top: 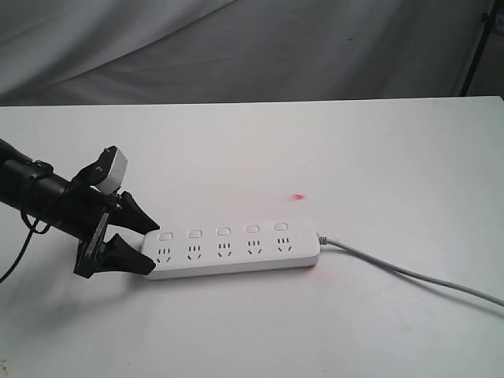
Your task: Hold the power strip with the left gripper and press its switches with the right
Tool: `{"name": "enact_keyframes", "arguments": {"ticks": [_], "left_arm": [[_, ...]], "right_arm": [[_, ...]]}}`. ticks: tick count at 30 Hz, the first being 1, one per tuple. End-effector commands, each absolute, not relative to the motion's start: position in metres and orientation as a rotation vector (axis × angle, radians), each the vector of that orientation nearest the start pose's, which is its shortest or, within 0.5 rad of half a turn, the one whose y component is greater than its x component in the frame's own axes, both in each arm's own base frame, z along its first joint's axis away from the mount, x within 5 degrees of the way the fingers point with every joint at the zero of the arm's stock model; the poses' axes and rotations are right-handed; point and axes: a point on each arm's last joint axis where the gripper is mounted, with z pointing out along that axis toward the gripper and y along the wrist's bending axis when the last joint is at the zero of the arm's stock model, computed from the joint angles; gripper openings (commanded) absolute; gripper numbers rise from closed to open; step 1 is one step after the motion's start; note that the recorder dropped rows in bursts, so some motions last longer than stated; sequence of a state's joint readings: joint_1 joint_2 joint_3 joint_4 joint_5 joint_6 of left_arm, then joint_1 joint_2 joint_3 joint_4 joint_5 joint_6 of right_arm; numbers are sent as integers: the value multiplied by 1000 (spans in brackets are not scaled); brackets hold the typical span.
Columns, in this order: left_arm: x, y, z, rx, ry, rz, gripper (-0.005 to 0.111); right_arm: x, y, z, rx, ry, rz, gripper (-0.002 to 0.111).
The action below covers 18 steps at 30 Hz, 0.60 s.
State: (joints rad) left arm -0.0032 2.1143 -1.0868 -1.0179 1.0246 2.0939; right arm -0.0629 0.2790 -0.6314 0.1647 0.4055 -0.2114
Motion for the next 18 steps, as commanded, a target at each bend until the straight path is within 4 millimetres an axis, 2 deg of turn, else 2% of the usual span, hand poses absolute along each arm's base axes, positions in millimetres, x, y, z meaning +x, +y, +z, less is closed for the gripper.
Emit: {"name": "enact_keyframes", "arguments": {"ticks": [1,12,18], "left_arm": [[335,-64,77,1688,2006,-850,48],[335,-64,77,1688,2006,-850,48],[335,-64,77,1688,2006,-850,48]], "right_arm": [[47,-1,363,9,1565,-61,6],[47,-8,361,70,1570,-121,6],[48,-8,327,50,1560,-136,6]]}}
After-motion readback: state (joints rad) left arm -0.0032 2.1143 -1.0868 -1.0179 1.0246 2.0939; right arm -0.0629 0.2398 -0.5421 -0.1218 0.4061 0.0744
